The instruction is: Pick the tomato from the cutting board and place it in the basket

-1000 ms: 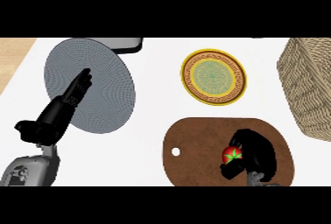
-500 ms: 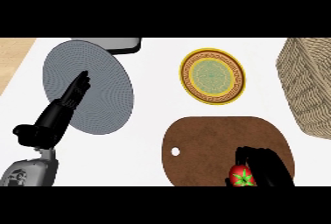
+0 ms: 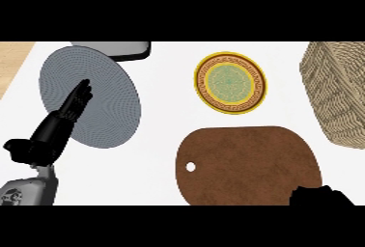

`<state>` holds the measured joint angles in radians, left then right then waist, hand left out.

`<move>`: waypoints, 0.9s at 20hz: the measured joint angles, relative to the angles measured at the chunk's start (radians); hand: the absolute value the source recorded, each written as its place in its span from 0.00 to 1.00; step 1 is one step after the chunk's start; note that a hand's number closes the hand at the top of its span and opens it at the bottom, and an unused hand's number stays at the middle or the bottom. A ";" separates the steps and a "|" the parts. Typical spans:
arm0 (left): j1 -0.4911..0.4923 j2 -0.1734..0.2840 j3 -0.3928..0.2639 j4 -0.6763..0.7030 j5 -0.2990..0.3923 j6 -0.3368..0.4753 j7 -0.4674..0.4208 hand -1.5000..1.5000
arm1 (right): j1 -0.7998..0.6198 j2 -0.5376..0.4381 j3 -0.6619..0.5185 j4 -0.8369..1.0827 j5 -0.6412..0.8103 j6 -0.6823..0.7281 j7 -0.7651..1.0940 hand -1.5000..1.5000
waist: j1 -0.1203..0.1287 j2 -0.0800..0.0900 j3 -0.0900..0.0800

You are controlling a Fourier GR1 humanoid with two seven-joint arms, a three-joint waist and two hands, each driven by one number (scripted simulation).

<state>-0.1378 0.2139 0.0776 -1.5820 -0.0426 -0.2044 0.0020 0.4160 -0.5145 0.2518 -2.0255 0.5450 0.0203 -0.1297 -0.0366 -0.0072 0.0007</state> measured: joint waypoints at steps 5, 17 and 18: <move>0.000 0.000 -0.002 -0.019 0.001 0.000 0.022 0.50 | 0.105 -0.014 -0.166 -0.199 -0.261 0.030 -0.066 1.00 | -0.006 -0.002 0.000; -0.031 -0.007 -0.008 -0.005 -0.003 -0.012 0.018 0.50 | 0.143 -0.133 -0.734 -0.353 -0.754 0.152 0.129 1.00 | 0.023 0.006 -0.002; -0.031 -0.011 -0.013 -0.011 -0.009 -0.008 0.020 0.50 | 0.113 -0.148 -0.754 -0.353 -0.769 0.150 0.173 1.00 | 0.027 0.006 -0.002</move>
<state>-0.1683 0.2028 0.0642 -1.5930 -0.0519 -0.2126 0.0224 0.5293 -0.6622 -0.5026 -2.3788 -0.2245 0.1704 0.0431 -0.0100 -0.0012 -0.0010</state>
